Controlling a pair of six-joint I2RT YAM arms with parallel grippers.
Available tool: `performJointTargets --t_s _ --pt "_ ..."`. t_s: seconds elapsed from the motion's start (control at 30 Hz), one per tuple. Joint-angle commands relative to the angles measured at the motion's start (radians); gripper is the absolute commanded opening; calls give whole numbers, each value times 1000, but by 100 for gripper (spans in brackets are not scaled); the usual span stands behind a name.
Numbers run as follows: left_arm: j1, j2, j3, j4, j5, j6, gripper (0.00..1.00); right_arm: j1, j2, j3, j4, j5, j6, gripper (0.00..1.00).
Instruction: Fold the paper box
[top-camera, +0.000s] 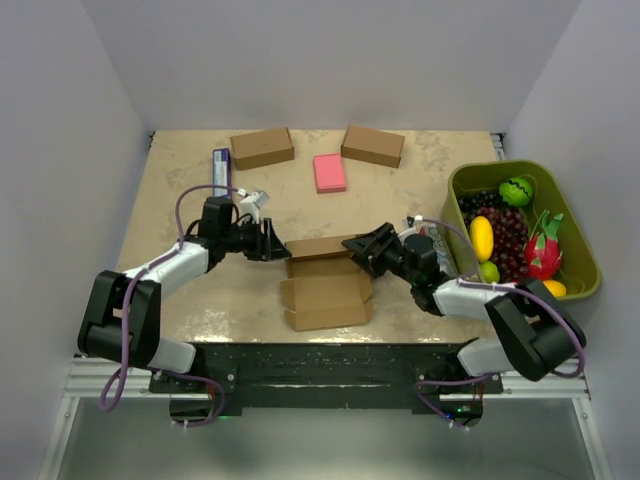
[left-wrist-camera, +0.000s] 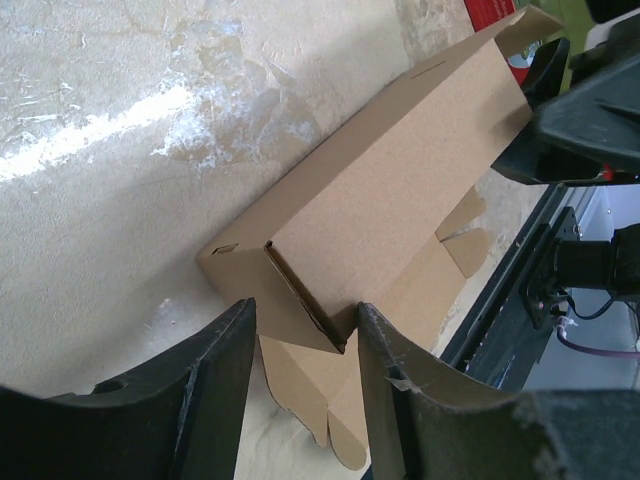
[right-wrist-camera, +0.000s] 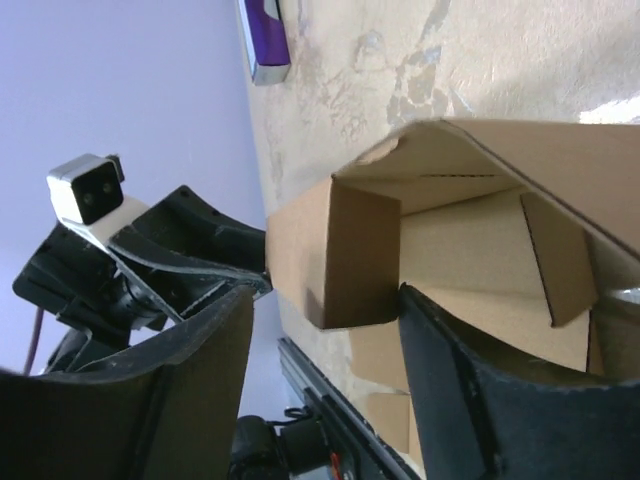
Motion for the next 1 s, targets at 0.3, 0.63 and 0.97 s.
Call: performJointTargets --t_s 0.3,0.63,0.97 --pt "-13 1 -3 -8 -19 3 49 -2 -493 16 -591 319 -409 61" --pt "-21 -2 -2 -11 -23 7 48 -2 -346 28 -559 313 -471 27" --pt "-27 -2 0 -13 -25 10 48 -3 -214 52 -444 333 -515 21"
